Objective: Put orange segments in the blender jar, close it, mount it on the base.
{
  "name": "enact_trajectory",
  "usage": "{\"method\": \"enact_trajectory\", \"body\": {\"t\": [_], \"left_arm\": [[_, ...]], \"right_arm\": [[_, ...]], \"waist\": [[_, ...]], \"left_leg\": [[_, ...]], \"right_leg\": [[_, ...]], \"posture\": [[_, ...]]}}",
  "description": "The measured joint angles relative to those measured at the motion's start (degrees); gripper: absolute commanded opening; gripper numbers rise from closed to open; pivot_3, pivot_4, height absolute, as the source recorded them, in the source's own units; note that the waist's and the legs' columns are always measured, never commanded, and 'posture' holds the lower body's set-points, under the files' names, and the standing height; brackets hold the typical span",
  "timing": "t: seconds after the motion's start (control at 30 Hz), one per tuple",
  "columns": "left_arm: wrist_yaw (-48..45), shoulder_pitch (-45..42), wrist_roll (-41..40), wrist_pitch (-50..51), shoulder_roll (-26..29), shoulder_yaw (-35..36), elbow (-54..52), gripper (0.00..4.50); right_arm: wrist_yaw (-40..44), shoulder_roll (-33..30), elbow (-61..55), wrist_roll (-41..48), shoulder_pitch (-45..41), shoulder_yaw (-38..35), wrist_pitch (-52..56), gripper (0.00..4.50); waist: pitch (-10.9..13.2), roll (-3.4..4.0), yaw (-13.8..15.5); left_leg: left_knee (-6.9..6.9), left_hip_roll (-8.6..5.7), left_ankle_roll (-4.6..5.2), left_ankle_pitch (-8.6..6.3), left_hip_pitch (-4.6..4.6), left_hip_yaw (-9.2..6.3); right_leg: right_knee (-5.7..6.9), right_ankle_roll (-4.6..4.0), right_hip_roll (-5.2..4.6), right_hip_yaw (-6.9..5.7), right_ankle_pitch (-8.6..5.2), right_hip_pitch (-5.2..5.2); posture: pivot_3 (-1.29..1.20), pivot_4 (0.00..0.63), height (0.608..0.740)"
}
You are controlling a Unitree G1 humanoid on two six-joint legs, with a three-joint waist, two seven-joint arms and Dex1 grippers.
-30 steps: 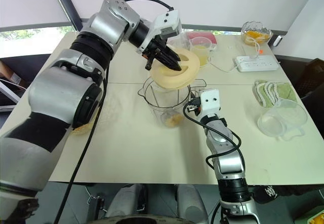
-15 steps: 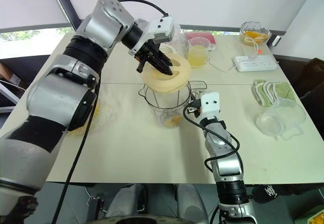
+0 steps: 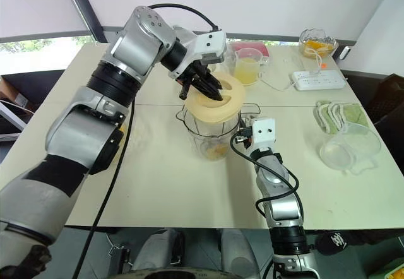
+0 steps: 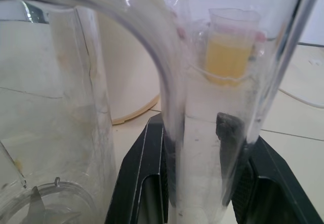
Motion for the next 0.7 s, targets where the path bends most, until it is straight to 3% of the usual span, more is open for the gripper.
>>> {"method": "enact_trajectory", "body": {"t": [0.7], "left_arm": [[-2.4,6.3,-4.9,8.7,5.7,-4.2,-14.4,0.24]], "right_arm": [[0.7,0.3,2.3,0.1,-0.8,0.0,-2.0,0.92]], "waist": [[0.0,0.0,-1.2]], "left_leg": [[-0.01,0.08,0.0,0.0,0.06,0.0]], "right_leg": [[-0.01,-0.06,0.06,0.02,-0.03,0.04]], "posture": [[0.0,0.15,0.74]]}}
